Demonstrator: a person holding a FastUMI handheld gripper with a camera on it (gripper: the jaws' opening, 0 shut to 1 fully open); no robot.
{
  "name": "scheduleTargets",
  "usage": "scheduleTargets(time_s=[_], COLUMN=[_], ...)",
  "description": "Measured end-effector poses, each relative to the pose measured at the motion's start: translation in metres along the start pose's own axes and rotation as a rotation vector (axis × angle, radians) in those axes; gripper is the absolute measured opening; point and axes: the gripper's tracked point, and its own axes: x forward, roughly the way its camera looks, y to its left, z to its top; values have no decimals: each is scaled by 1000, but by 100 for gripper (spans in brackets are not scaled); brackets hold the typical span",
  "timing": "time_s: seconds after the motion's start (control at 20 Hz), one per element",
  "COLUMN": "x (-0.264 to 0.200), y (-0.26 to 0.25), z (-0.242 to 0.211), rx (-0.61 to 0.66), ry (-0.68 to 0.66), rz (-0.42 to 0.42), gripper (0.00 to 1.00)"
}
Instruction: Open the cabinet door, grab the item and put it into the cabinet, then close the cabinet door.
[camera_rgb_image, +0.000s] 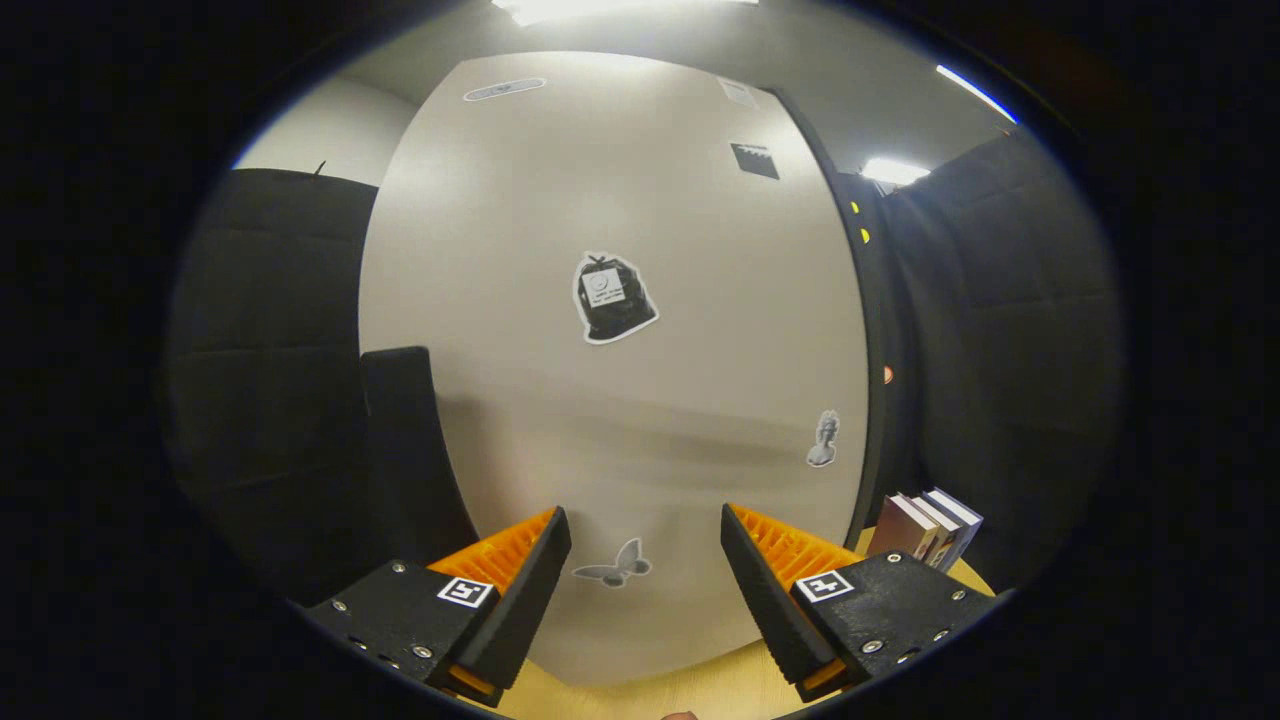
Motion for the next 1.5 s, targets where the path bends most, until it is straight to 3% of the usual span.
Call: scheduleTargets(time_s=[0.15, 0.45, 1.05, 1.5], x=[13, -5, -138, -181], y=[9, 10, -10, -4], z=[-8, -5, -9, -42], rx=[-45, -57, -115, -98], ry=[12, -14, -118, -113], rz=[-10, -27, -81, -87], gripper=[94, 93, 93, 93])
